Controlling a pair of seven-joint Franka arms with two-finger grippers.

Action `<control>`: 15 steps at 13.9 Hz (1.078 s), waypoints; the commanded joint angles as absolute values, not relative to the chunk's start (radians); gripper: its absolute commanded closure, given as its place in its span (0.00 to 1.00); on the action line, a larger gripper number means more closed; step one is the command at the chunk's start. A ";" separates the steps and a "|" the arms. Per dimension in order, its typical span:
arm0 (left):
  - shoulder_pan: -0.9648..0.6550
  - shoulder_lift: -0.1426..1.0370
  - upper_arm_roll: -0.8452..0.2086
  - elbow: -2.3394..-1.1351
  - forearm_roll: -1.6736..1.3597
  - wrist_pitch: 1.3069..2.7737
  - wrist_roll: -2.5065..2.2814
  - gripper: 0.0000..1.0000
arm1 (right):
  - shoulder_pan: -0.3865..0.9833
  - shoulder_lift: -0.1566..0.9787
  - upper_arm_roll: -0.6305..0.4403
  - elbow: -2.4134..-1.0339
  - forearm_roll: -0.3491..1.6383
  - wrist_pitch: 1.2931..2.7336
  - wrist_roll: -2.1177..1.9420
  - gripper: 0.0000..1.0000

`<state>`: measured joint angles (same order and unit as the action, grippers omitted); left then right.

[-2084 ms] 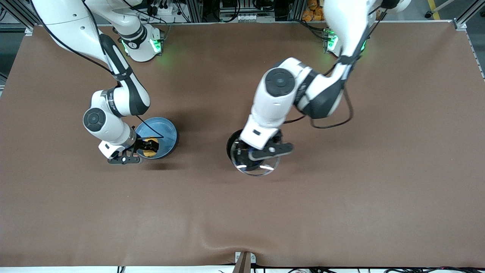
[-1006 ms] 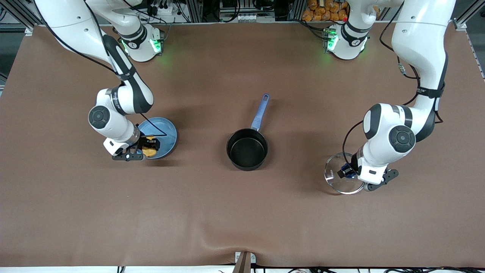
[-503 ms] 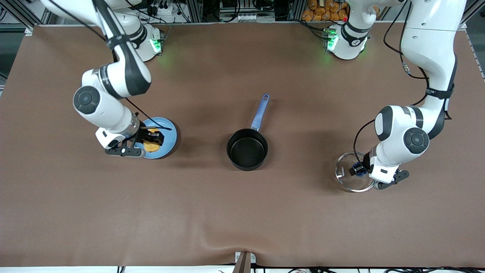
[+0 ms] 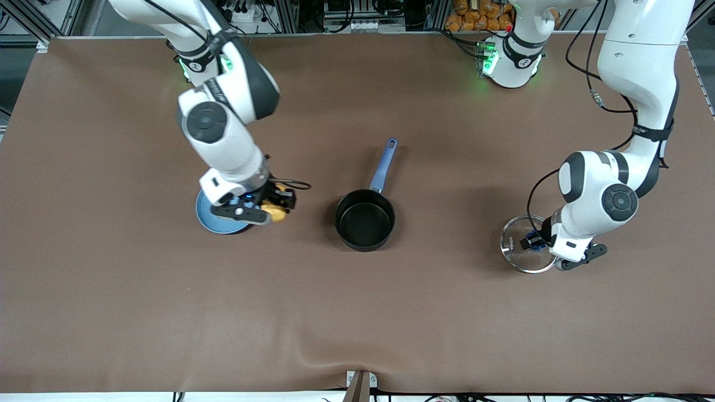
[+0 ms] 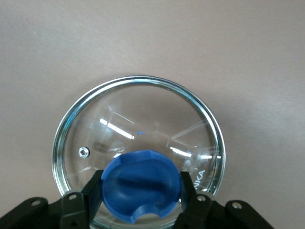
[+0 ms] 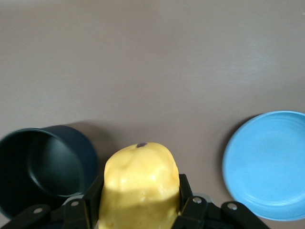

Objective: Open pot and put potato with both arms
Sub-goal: 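Grasp the yellow potato with the right gripper and lift it off the plate, then carry the potato over the saucepan while the left gripper sets the lid down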

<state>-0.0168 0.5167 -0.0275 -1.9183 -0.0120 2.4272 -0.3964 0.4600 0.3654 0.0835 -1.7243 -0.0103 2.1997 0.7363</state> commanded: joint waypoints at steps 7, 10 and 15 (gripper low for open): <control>0.037 0.379 -0.043 -1.945 0.005 2.415 -0.344 0.00 | 0.699 0.730 -0.032 -1.275 -0.071 2.123 0.903 1.00; 0.034 0.273 -0.044 -1.878 0.005 2.292 -0.344 0.00 | 0.747 0.820 -0.060 -1.203 -0.086 2.125 0.937 1.00; 0.034 0.200 -0.101 -1.654 0.003 1.914 -0.344 0.00 | 0.788 0.905 -0.083 -1.140 -0.092 2.151 0.963 1.00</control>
